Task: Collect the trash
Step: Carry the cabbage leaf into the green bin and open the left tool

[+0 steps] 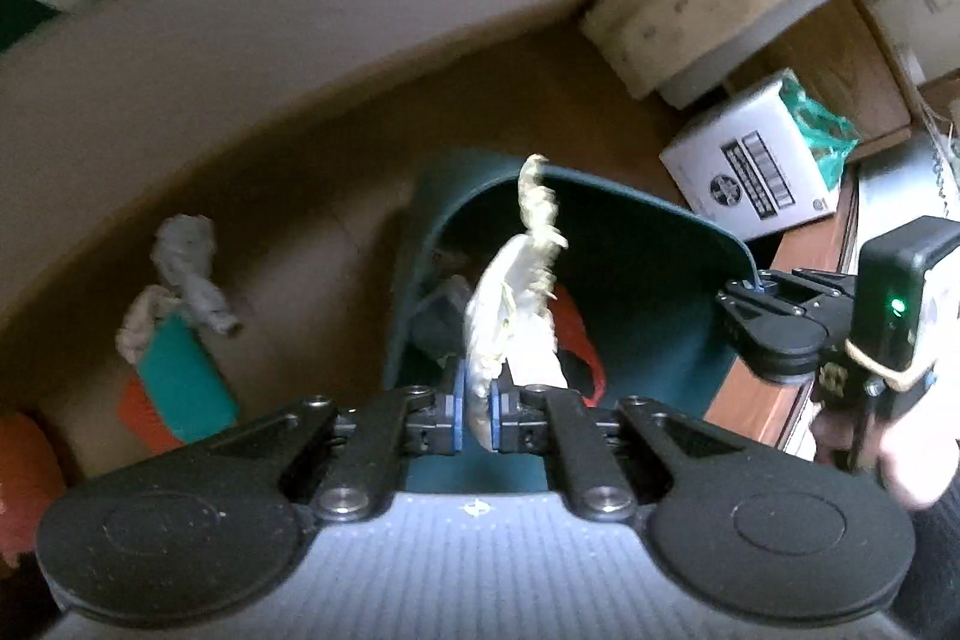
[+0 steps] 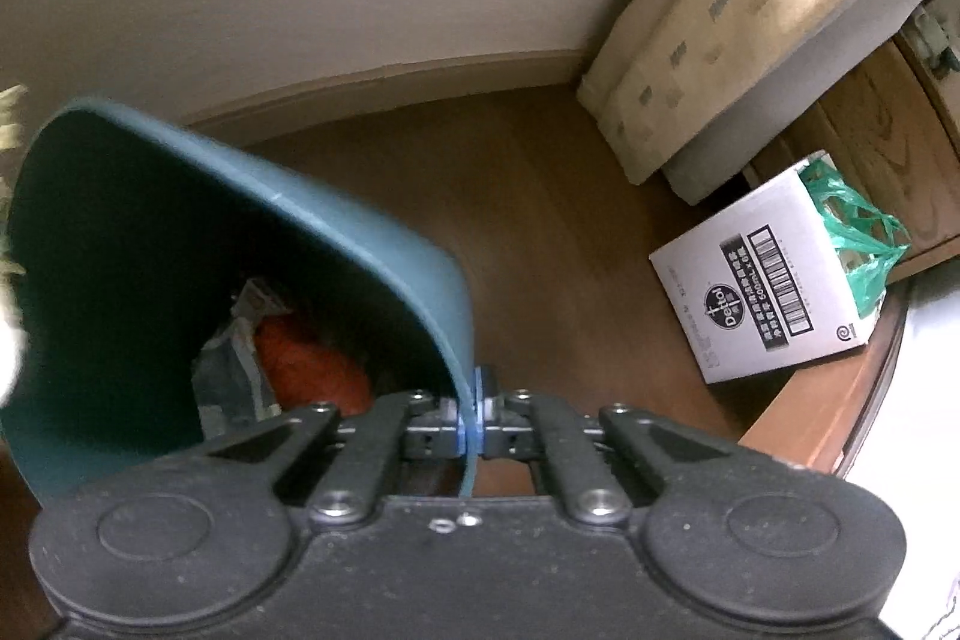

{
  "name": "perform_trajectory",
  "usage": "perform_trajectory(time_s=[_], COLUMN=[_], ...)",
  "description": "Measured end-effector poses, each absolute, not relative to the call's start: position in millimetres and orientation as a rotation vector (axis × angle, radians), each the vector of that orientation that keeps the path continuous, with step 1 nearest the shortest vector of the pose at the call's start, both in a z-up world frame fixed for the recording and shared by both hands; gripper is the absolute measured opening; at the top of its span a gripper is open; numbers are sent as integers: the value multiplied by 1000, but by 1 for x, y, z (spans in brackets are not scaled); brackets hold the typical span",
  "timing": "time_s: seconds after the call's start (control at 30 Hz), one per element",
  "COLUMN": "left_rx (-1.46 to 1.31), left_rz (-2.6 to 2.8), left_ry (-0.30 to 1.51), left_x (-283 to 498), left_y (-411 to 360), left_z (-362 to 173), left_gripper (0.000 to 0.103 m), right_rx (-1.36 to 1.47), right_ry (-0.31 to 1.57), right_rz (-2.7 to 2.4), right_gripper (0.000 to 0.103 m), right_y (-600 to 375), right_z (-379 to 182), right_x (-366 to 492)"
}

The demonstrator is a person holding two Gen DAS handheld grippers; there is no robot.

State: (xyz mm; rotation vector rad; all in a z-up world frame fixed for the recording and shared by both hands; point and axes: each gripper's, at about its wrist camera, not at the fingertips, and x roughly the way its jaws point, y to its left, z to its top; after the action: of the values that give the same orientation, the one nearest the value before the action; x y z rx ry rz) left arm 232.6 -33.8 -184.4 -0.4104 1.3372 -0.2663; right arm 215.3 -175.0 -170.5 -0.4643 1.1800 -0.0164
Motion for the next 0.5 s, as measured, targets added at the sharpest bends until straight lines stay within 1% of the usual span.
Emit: perform_trajectory(time_s=[0.17, 0.23, 0.4, 0.5], left_rx=[-406, -394, -328, -315], left_rz=[-307, -306, -325, -332], left_ry=[1406, 1414, 1413, 1441], left_x=[251, 259, 274, 280], left_y=[-68, -74, -90, -91], left_z=[-213, -234, -245, -256], left_gripper=[7, 7, 7, 7], right_rx=[-475, -486, -480, -468], right_ry=[1181, 1183, 1217, 1229], right_rz=[-17, -13, -2, -12], right_gripper=[3, 3, 2, 2], right_y=[-170, -166, -161, -160], right_z=[-170, -170, -167, -167], right_x=[225, 231, 258, 268])
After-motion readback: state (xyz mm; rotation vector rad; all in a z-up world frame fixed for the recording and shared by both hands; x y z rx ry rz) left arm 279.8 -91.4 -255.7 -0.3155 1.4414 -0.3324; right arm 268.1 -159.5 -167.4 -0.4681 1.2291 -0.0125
